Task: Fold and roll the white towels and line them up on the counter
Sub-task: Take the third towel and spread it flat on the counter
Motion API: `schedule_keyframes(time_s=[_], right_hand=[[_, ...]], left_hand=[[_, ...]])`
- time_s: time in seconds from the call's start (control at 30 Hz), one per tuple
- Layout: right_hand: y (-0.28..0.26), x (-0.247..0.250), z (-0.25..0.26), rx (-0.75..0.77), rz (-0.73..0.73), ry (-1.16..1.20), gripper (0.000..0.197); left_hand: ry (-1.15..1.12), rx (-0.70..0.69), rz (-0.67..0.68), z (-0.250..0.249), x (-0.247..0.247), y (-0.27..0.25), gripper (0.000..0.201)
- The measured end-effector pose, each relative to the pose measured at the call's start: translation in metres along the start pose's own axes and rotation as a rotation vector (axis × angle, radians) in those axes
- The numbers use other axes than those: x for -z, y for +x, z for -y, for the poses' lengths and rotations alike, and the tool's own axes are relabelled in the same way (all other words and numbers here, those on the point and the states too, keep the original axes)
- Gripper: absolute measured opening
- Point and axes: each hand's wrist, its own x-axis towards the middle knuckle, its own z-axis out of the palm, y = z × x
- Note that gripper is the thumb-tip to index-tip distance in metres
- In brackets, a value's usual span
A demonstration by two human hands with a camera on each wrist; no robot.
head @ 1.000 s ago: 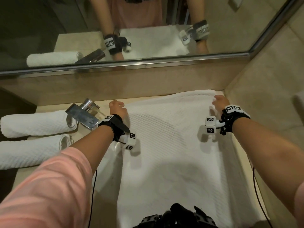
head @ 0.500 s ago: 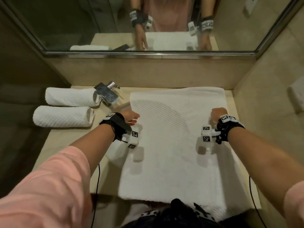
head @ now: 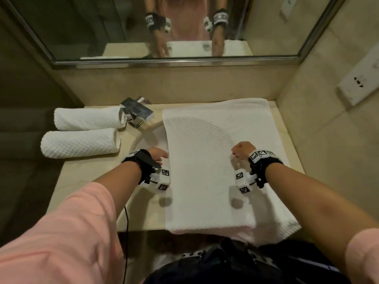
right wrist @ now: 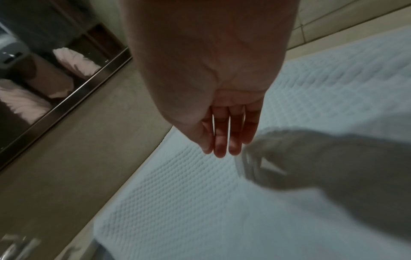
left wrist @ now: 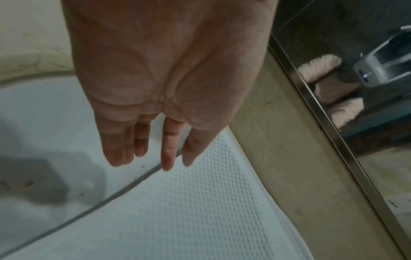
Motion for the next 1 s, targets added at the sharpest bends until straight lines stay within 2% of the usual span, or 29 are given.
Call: schedule_keyframes(time_s=[0.1, 0.27, 0.37, 0.57, 0.7, 0.8, 0.87, 1.0], right_hand=[[-0.038, -0.033, 0.017, -0.01, -0.017, 0.005, 0.011], [-0.089, -0.089, 0.049, 0.014, 0.014, -0.136, 0.022], [-0.11, -0.116, 0.066, 0.037, 0.076, -0.175, 0.013], [-0.13, -0.156, 0.09, 0.064, 0.168, -0.277, 0.032], [-0.138, -0.178, 0.095, 0.058, 0.234, -0.358, 0.029], [-0.143, -0.19, 0.095, 0.065, 0.26, -0.411, 0.044], [-0.146, -0.196, 0.094, 0.08, 0.251, -0.455, 0.05], [-0.149, -0.206, 0.088, 0.081, 0.229, -0.51, 0.053]], left_hand=[[0.086, -0.005, 0.083, 0.011, 0.005, 0.003, 0.044], [0.205, -0.062, 0.19, 0.019, 0.008, -0.004, 0.043], [0.268, -0.078, 0.258, 0.024, 0.008, -0.001, 0.041], [0.362, -0.111, 0.368, 0.026, -0.005, -0.005, 0.045], [0.353, -0.099, 0.395, 0.031, -0.013, 0.006, 0.039], [0.299, -0.06, 0.415, 0.038, -0.014, 0.025, 0.019], [0.263, -0.05, 0.413, 0.045, -0.015, 0.051, 0.014], [0.218, -0.008, 0.391, 0.042, -0.02, 0.029, 0.012]])
